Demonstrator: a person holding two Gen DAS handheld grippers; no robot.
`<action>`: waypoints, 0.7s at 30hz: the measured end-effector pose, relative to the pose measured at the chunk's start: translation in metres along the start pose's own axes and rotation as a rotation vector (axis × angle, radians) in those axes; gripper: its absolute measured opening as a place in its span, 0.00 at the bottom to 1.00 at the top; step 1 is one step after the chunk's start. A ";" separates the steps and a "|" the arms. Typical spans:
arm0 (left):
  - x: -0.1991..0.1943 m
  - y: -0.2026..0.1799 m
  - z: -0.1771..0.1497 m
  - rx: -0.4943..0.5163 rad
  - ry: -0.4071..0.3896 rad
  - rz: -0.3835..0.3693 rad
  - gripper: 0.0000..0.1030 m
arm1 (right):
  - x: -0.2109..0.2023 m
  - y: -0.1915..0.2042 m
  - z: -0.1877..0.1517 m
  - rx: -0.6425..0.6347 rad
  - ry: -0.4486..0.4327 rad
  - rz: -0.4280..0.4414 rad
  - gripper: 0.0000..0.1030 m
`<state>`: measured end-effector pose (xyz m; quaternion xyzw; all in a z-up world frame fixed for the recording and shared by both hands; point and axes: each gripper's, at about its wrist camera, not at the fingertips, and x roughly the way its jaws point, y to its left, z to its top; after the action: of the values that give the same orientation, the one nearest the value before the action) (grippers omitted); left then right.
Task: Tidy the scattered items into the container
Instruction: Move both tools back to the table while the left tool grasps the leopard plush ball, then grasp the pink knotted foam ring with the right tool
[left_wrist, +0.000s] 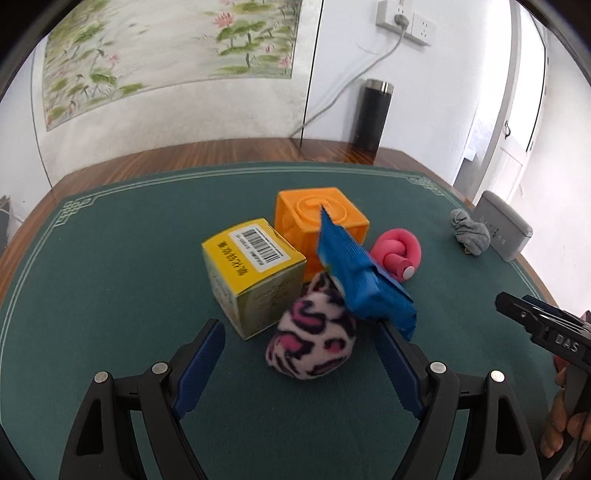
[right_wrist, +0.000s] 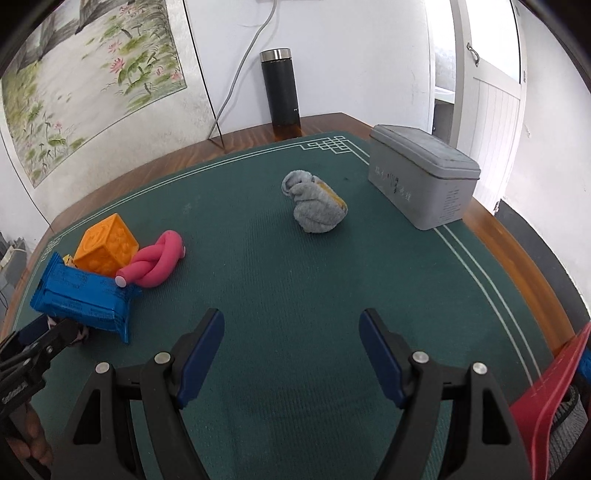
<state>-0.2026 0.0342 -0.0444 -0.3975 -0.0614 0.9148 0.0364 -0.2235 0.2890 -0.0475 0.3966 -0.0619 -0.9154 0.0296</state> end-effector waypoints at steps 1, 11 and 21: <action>0.004 0.002 0.001 -0.012 0.014 -0.012 0.82 | 0.000 0.000 -0.001 -0.002 -0.003 0.005 0.76; 0.002 0.019 0.001 -0.094 0.027 -0.055 0.39 | -0.004 0.021 -0.012 -0.075 -0.007 0.085 0.76; -0.036 0.028 0.013 -0.133 -0.074 -0.047 0.38 | 0.021 0.025 0.026 0.087 0.072 0.206 0.76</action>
<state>-0.1879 0.0017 -0.0134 -0.3636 -0.1324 0.9216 0.0290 -0.2566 0.2645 -0.0418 0.4217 -0.1411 -0.8891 0.1083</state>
